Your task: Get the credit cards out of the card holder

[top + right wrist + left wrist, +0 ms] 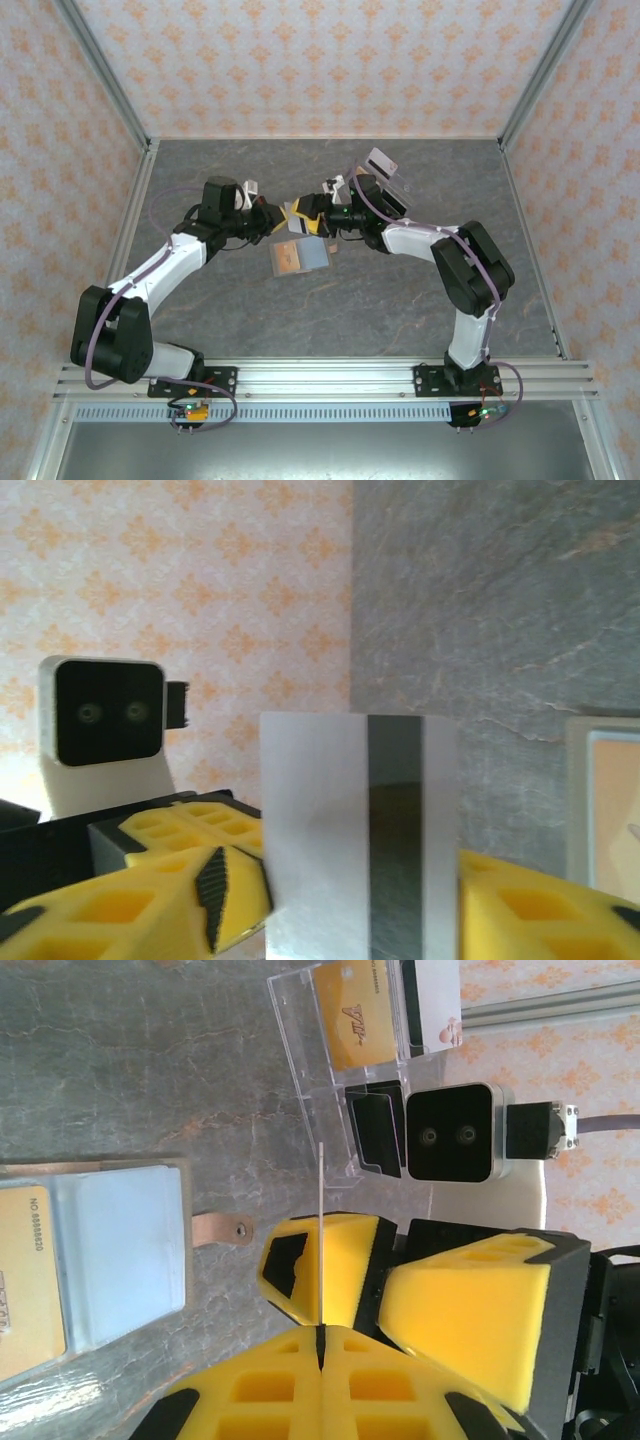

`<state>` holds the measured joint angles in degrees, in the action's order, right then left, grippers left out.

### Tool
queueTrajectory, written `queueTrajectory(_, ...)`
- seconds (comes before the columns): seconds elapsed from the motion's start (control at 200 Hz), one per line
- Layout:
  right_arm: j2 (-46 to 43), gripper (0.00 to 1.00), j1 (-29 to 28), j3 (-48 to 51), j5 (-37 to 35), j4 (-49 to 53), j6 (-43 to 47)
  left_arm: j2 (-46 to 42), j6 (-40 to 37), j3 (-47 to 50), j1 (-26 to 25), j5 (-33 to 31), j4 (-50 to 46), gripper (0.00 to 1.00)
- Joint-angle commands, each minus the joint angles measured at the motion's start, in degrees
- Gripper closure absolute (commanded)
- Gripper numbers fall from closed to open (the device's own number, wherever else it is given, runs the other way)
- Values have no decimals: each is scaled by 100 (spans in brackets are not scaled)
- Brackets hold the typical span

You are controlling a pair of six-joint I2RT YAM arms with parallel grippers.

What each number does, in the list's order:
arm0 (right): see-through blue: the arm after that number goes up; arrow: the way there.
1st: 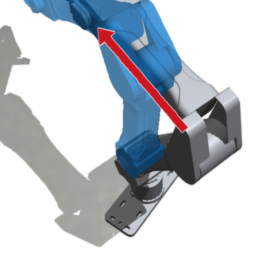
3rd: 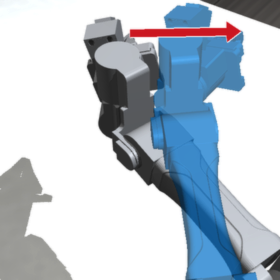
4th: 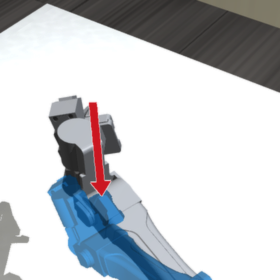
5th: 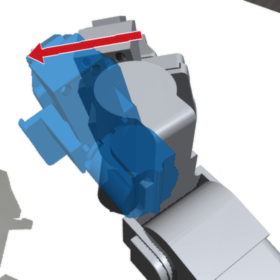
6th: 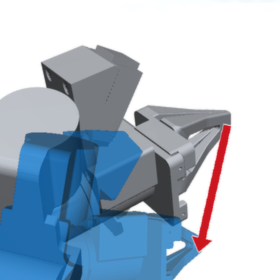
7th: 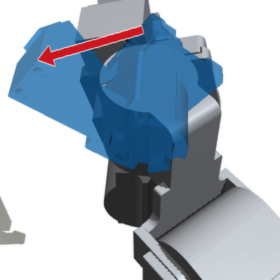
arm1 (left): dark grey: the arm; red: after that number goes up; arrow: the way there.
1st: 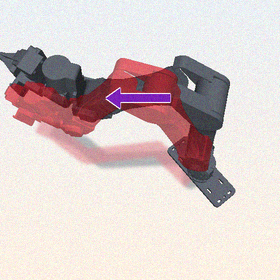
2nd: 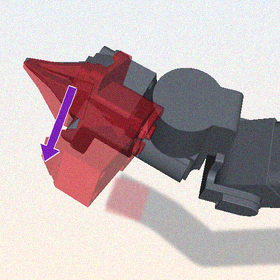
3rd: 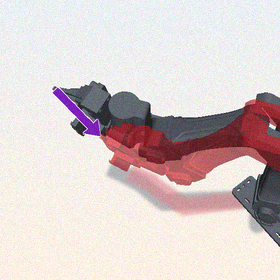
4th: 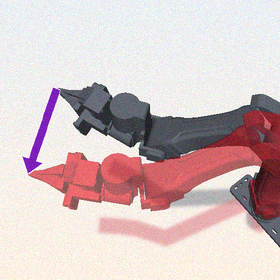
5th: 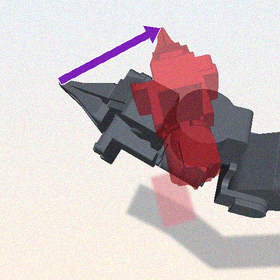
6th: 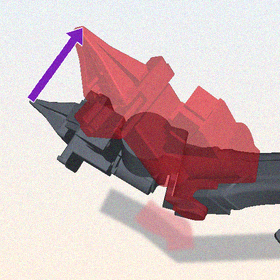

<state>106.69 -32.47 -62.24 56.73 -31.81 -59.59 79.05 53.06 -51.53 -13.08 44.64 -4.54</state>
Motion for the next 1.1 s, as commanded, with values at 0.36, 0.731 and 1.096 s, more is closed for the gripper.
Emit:
queueTrajectory(0.36, -250, 88, 36, 19, -150, 313, 453, 98, 26, 137, 74, -114, -70, 100)
queueTrajectory(0.731, -1096, 100, 380, -795, -2325, 4273, 3628, 121, -1051, -223, 163, -1644, -1847, 35)
queueTrajectory(1.096, -1013, 100, 1084, -2138, -4416, 5947, 5954, 29, -1826, -421, 249, -2530, -2574, 9)
